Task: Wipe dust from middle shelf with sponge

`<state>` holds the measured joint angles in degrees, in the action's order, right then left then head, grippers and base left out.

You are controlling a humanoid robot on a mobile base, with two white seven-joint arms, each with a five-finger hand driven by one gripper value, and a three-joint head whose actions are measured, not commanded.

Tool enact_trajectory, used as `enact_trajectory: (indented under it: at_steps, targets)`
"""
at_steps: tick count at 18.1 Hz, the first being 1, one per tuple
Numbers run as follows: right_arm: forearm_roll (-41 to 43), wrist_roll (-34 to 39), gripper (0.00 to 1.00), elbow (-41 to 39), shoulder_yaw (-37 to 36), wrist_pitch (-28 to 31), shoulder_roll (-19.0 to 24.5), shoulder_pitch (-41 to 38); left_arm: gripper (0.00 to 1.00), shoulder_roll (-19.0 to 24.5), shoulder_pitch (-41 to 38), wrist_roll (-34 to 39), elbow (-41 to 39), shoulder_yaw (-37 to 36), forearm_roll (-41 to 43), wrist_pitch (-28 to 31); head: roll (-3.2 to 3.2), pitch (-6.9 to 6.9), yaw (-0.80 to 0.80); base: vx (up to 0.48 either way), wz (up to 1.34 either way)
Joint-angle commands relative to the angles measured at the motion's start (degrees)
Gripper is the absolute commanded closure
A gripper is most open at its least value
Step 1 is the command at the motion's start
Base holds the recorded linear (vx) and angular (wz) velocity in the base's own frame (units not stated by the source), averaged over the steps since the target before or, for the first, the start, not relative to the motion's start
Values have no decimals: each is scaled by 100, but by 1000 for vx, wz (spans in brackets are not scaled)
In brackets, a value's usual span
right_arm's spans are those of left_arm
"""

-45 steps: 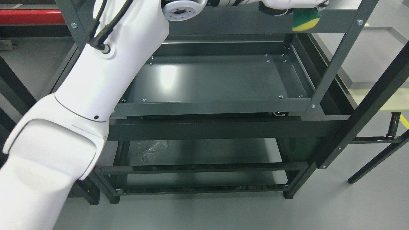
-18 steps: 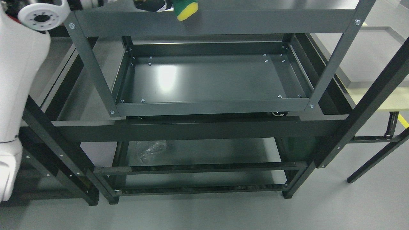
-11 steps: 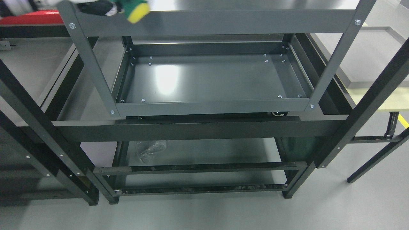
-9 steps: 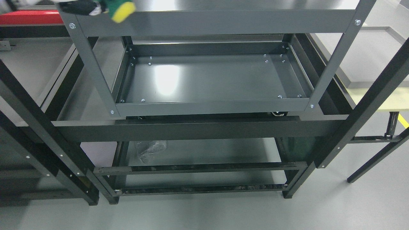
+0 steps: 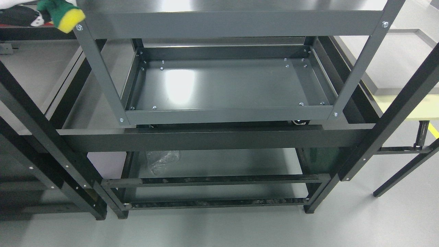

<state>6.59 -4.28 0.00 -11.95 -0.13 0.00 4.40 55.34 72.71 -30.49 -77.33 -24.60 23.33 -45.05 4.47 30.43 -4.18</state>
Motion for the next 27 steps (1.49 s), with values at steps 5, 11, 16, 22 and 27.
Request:
enact_trajectory:
  at_steps: [5,11,16,22,27]
  targets:
    - [0,14,0,-100,0,418,-100,0,98,-3437,569,8,551,140,959,5,0,0,0,0,0]
    - [0,14,0,-100,0,418,-100,0,99,-5434,1376,218,2106,184,2490,5,0,0,0,0,0]
    - [0,14,0,-100,0,418,-100,0,97,-5434,1720,1291,2073,-1693,2361,203,0,0,0,1,-5]
    - [0,14,0,-100,0,418,-100,0,96,-5434,1703,1819,2002,-3428,1991,1753,0,0,0,0,0]
    - [0,6,0,-100,0,418,-100,0,96,-5434,1633,1810,2047,-3526,2017,1684,0,0,0,0,0]
